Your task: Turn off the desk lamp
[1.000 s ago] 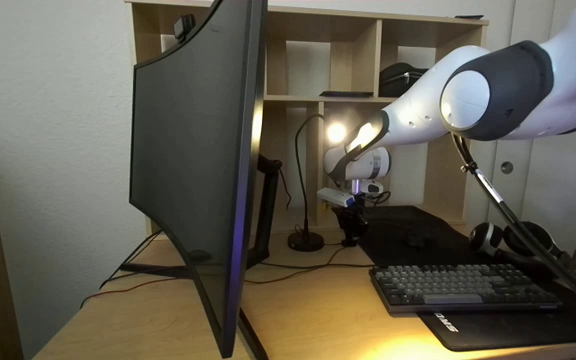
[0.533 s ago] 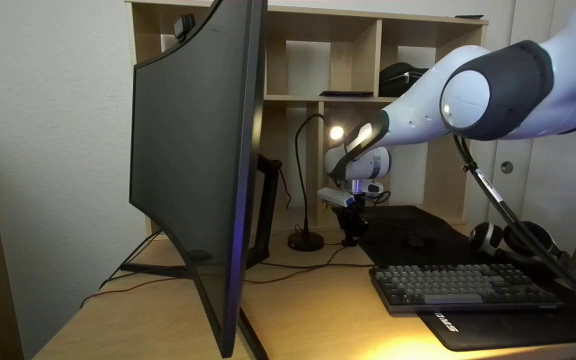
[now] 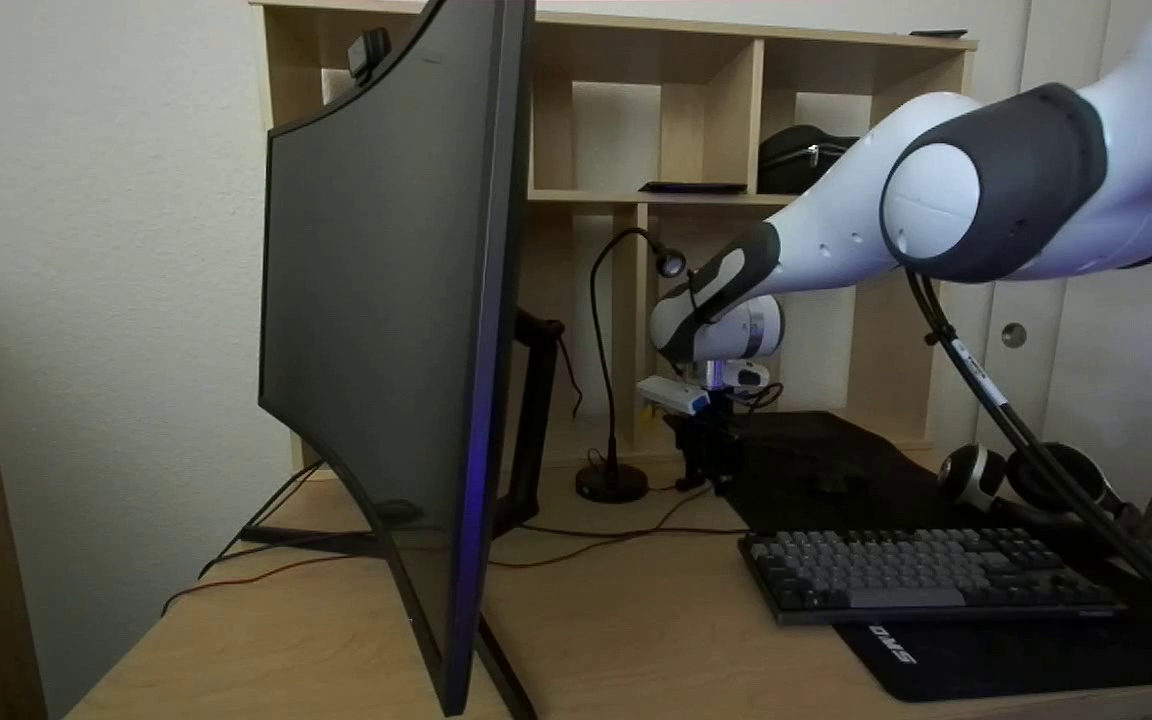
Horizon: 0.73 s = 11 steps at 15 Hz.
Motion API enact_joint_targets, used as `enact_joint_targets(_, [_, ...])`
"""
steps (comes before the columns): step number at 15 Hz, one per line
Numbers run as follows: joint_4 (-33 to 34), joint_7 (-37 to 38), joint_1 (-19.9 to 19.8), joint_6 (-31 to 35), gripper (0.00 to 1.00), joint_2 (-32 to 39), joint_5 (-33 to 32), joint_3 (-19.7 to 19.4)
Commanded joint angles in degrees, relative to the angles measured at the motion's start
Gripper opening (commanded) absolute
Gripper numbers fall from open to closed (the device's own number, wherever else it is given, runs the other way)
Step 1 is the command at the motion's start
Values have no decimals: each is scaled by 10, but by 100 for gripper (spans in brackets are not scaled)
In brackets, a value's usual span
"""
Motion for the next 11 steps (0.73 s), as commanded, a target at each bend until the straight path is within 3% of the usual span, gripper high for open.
enact_joint_targets(1, [5, 3, 0, -3, 85, 3, -1, 1])
enact_joint_targets(3, [5, 4, 0, -3, 96, 3, -1, 0])
enact_joint_targets(6, [-4, 14, -1, 8, 99, -2, 1, -3])
enact_joint_targets(10, [-70, 25, -22, 125, 100, -38, 27, 6])
enact_joint_targets(11, [-8, 25, -11, 80, 100, -1, 13, -1])
